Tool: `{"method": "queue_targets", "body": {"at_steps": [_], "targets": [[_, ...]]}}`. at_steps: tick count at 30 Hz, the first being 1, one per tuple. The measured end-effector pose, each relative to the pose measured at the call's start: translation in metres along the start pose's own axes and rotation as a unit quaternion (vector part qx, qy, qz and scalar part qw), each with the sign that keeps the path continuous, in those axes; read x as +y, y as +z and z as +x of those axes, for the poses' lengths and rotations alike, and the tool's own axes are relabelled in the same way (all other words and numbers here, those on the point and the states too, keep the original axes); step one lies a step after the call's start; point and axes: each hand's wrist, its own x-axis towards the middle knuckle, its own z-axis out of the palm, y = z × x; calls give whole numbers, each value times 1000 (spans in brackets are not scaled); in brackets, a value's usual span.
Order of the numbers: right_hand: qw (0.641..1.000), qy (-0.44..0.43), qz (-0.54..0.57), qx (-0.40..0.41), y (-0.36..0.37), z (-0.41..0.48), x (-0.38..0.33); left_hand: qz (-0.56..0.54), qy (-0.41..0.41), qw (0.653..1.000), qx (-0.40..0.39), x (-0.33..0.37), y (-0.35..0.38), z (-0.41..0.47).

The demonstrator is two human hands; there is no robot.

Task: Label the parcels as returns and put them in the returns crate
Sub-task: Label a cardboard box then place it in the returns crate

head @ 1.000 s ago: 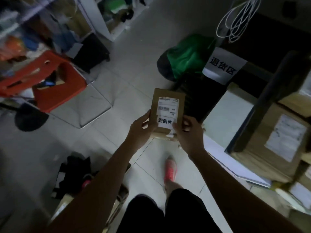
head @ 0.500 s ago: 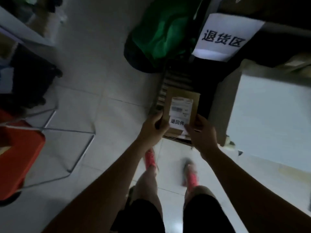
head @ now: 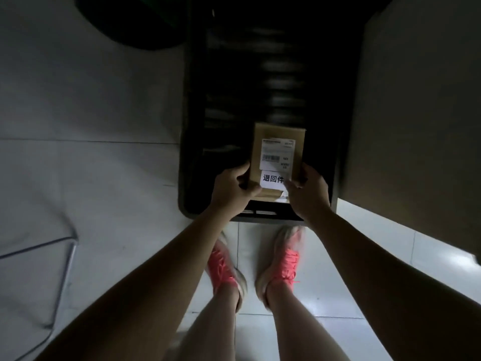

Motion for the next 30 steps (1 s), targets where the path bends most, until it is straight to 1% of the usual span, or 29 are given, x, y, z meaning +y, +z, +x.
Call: {"method": "queue_targets", "body": {"at_steps": [4,7,8,10,14,17,19,20,24,28,30], "targets": [[995,47,-85,-1,28,39,50,40,-13,999,-6,-36,43,38],[990,86,-109,-4,37,51,68,35,-11,999,-3,-51,60,52],[990,91,-109,-3,38,54,72,19,-13,1000,-11,-55,61,55],[990,89,-112,-2,37,55,77,21,-7,999,-33,-58,59,59],[989,69,-129,-5,26,48,71,106,-6,993,-51,-49,54,54],[990,38,-136,0,12,32,47,155,-9,987,-29,-19,34,38],[991,14,-131,0,-1,17,23,168,4,986,-10,8,11,25],[992,2,-129,1,-9,9,8,194,15,981,-5,23,-2,18],[987,-59,-149,5,-47,-32,-54,371,79,925,17,95,-59,-21],[965,-113,-235,-5,-101,-91,-129,453,138,879,58,177,-116,-82],[956,-141,-256,2,-125,-115,-161,475,149,864,77,210,-137,-111]]}}
